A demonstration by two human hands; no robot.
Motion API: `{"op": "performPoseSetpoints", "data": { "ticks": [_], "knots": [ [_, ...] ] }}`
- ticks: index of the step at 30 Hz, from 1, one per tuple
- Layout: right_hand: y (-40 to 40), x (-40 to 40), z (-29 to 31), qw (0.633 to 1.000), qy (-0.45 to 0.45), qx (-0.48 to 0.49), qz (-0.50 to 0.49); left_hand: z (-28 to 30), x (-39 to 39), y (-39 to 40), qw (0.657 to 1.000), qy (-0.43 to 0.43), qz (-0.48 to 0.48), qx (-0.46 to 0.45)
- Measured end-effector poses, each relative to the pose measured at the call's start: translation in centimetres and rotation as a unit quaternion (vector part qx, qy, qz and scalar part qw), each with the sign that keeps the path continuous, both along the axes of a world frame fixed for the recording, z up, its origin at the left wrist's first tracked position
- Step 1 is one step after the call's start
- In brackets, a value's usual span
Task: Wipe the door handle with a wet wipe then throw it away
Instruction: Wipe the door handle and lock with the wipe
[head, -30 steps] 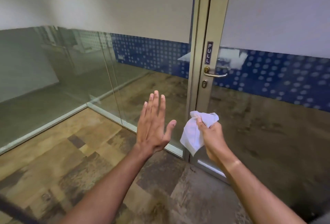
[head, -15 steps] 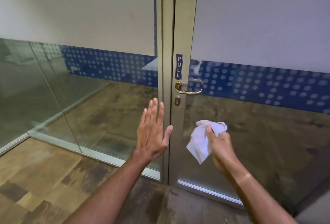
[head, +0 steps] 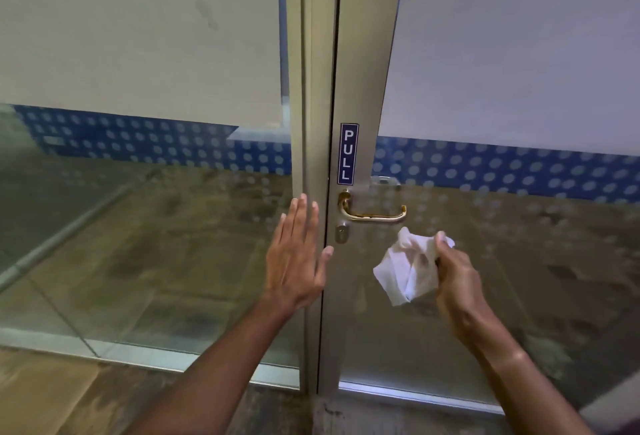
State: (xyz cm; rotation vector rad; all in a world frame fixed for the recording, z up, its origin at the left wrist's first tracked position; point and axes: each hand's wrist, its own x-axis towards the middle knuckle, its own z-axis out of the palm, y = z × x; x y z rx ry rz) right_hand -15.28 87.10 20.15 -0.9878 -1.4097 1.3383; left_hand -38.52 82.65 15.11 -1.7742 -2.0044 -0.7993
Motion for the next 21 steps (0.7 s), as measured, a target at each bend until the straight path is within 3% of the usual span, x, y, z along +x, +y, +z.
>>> {"op": "performPoseSetpoints", "data": {
  "ticks": [5,12,15,17,21],
  "knots": [
    [4.4,-2.2,2.4,0.967,-0.160,0.195,-0.011,-0.4,-2.5,5.0,1.000,-0.008,-0.014,0.007],
    [9.7,-6.9,5.1,0.822,-0.342,0.453,0.034,-0.1,-4.7,11.1,0.998,0.026,-0.015,0.054],
    [11.5,-9.3,4.2,0.771,-0.434,0.452,0.107,0.0,-5.4,13.0,0.995,0.043,-0.031,0.084],
    [11.9,-10.5,3.3,0.757,-0.459,0.444,0.134,-0.2,-5.8,14.1,0.991,0.060,-0.043,0.111],
    [11.9,-12.7,1.7,0.719,-0.529,0.441,0.088,-1.1,-6.4,15.8,0.986,0.078,-0.046,0.143]
  ]
}}
